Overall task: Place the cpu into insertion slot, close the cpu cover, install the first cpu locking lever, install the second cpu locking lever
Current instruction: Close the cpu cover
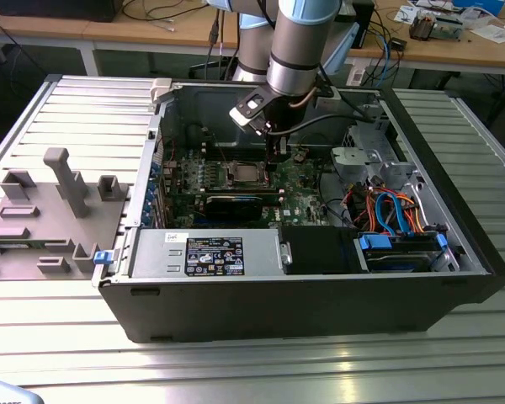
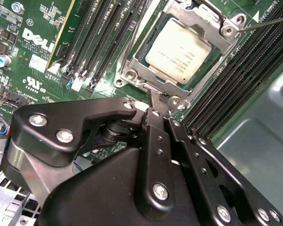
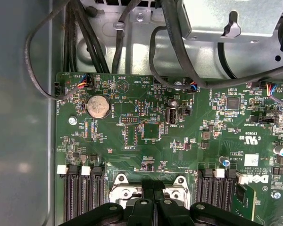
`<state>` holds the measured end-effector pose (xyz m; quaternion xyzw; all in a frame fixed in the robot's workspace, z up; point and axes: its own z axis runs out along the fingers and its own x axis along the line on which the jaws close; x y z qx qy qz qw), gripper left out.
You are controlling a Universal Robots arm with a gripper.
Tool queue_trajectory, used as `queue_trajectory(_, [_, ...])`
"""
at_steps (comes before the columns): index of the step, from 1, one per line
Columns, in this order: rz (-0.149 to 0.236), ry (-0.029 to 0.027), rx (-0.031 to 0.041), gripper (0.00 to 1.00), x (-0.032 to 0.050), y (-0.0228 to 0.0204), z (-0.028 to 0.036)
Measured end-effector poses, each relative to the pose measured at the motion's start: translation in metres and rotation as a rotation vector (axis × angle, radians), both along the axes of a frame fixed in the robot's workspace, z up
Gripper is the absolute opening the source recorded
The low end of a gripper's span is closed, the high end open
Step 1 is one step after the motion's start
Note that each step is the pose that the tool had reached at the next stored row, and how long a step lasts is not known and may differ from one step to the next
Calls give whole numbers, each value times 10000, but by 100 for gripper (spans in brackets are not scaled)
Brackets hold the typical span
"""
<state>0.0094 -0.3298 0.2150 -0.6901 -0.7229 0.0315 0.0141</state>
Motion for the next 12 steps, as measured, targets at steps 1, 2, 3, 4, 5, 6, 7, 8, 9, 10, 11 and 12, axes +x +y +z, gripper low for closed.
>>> queue_trajectory(1, [0,1,0,11,0,0,-2])
queue_trajectory(2, [0,0,0,11,0,0,-5])
queue_trajectory(3, [0,0,0,11,0,0,-7])
queue_trajectory(4, [0,0,0,11,0,0,-9])
queue_trajectory(5, [0,0,0,11,0,0,-11])
queue_trajectory(6, [0,0,0,11,0,0,-12])
queue_trajectory(7, [0,0,0,11,0,0,-14])
queue_trajectory(8, [0,0,0,11,0,0,-16])
queue_trajectory(9, [0,1,0,11,0,0,-17])
queue_trajectory(10, [0,0,0,11,0,0,-19])
queue_trajectory(11, [0,0,0,11,0,0,-20])
queue_trajectory(12, [0,1,0,11,0,0,-21])
